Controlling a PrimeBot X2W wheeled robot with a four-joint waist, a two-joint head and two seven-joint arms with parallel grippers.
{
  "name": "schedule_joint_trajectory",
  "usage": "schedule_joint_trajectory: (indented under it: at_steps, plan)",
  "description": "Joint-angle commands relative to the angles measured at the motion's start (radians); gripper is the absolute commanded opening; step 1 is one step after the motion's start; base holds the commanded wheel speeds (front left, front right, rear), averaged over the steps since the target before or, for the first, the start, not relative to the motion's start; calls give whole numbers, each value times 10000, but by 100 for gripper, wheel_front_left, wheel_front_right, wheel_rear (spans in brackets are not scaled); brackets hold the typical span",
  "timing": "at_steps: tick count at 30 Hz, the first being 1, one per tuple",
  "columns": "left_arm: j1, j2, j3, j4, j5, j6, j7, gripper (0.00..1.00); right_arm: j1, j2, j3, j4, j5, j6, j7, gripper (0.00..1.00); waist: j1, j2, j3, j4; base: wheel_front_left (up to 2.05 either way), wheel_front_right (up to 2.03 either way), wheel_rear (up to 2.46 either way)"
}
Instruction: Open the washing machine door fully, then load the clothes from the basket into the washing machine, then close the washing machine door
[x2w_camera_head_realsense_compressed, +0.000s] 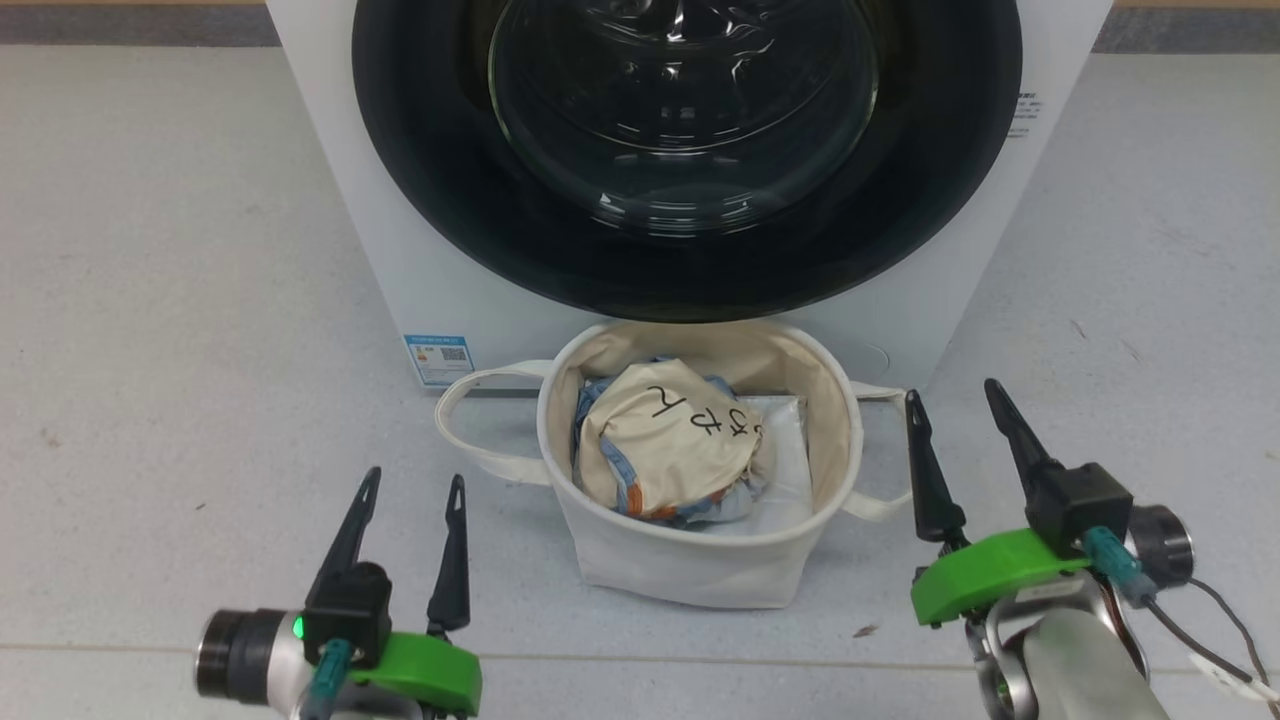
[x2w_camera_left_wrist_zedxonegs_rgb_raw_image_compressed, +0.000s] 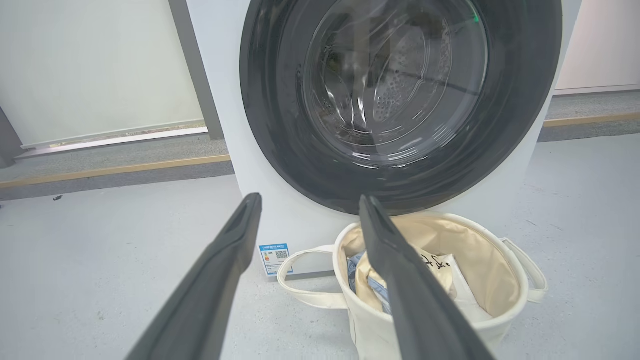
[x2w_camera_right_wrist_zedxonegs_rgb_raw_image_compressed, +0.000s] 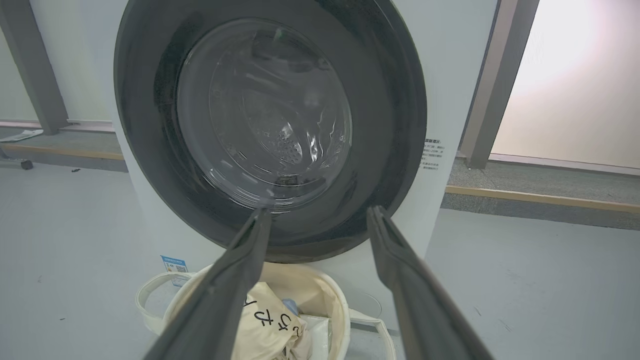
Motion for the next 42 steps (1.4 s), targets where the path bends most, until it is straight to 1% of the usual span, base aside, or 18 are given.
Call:
schedule_joint_trajectory:
  at_steps: [1, 7, 15, 32, 35, 42]
  plan:
    - [-416, 48, 411, -178, -104, -37, -120, 100, -355, -51, 188, -110, 353, 2, -130, 100, 0, 0, 9, 8, 0, 0, 0]
    - [-502, -55, 570, -196, -300, -169, -120, 100, -348, -51, 58, -32, 1073, 2, -130, 100, 0, 0, 95, 10, 0, 0, 0]
    - [-507, -137, 688, -62, -430, -424, -120, 100, -428, -51, 162, 22, 1202, 2, -130, 100, 0, 0, 122, -3, 0, 0, 0]
    - [-520, -251, 849, 265, -397, -575, -120, 100, -397, -51, 198, 56, 1171, 2, -130, 100, 0, 0, 83, 67, 0, 0, 0]
    - [-484, -296, 817, 501, -628, -835, -120, 100, -402, -51, 200, 59, 1173, 2, -130, 100, 0, 0, 78, 55, 0, 0, 0]
    - [-577, -294, 777, 577, -474, -887, -120, 100, -403, -51, 215, 70, 1175, 2, -130, 100, 0, 0, 76, 48, 0, 0, 0]
